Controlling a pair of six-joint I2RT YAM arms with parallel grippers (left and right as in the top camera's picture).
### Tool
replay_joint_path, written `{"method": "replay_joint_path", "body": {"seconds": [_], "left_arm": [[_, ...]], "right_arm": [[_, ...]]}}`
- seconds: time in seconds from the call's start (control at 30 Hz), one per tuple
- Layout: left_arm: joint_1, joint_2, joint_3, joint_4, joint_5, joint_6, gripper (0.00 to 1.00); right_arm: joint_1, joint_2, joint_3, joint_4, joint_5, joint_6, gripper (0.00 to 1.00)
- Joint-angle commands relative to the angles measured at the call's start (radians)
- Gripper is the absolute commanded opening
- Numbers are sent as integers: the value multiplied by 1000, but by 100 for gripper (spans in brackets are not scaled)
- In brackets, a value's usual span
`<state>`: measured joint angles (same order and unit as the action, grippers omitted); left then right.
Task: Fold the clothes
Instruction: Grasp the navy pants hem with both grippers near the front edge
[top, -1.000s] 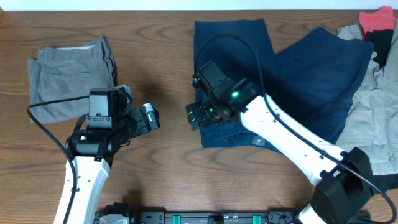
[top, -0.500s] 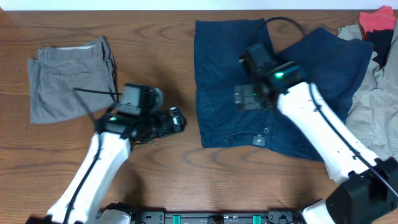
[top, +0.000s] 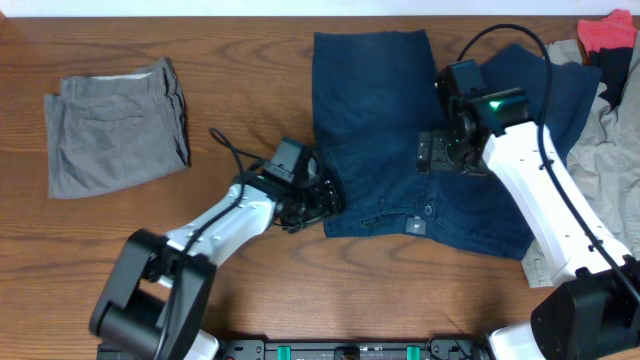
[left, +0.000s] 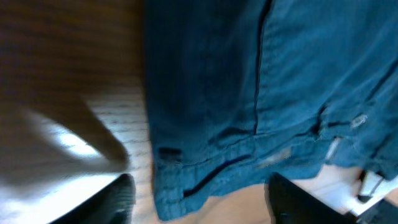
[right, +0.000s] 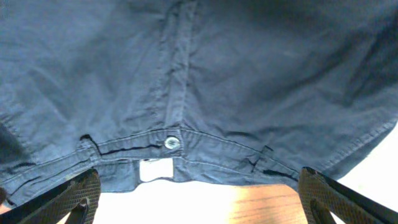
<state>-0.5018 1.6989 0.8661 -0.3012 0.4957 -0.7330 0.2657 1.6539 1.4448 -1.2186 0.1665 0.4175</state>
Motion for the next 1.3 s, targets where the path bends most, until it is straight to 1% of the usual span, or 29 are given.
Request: {"method": "replay_joint_path", "body": {"seconds": [0.0, 0.07, 0.1, 0.2, 0.3, 0.37, 0.43, 0.5, 0.53, 0.57, 0.6, 0.63, 0.67, 0.73, 0.83, 0.93, 1.0, 1.07, 1.13, 1.2, 1.27], "left_arm": [[-18, 30, 19, 4, -14, -26, 47], [-13, 32, 19, 4, -53, 29, 12], [-5, 31, 19, 4, -72, 61, 6], [60, 18, 35, -31, -138, 138, 6], [183, 2, 111, -123, -231, 224, 6], [273, -1, 196, -172, -269, 294, 6], [378, 0, 322, -211, -307, 349, 6], [455, 0, 421, -231, -314, 359, 6], [490, 0, 464, -243, -309, 354, 17], [524, 0, 507, -260, -289, 355, 46], [547, 0, 535, -277, -266, 354, 69], [569, -1, 557, -302, -230, 354, 88], [584, -1, 568, -336, -192, 355, 98], [596, 0, 568, -426, -140, 355, 98], [581, 1, 549, -611, -121, 355, 98], [536, 1, 523, -774, -121, 355, 98], [492, 1, 498, -844, -119, 355, 98], [445, 1, 465, -869, -84, 354, 98], [389, 1, 419, -862, 10, 330, 98], [328, 1, 365, -825, 55, 255, 98], [273, 1, 309, -766, 55, 173, 98]], "right_arm": [[-26, -14, 9, -10, 18, 15, 99], [-39, -14, 9, -18, 18, 15, 99], [-45, -14, 9, -23, 18, 16, 99], [-62, -14, 9, -35, 18, 15, 99], [-81, -14, 9, -52, 21, 15, 99], [-90, -14, 9, -56, 21, 15, 99], [-95, -14, 9, -58, 20, 15, 99], [-95, -14, 9, -57, 14, 15, 99], [-95, -14, 9, -57, 13, 16, 99], [-95, -14, 9, -57, 10, 16, 99], [-95, -14, 9, -57, 9, 16, 99], [-95, -14, 9, -56, 9, 16, 99], [-95, -14, 9, -55, 9, 16, 99], [-95, -14, 9, -53, 10, 16, 99], [-98, -13, 8, -45, 10, 30, 99], [-117, -13, 8, -31, 9, 62, 99], [-134, -13, 7, -21, 8, 77, 99], [-153, -13, 7, -19, -5, 83, 99], [-174, -13, 7, -18, -29, 83, 99], [-196, -13, 7, -15, -45, 83, 99], [-209, -13, 7, -17, -44, 83, 99]]}}
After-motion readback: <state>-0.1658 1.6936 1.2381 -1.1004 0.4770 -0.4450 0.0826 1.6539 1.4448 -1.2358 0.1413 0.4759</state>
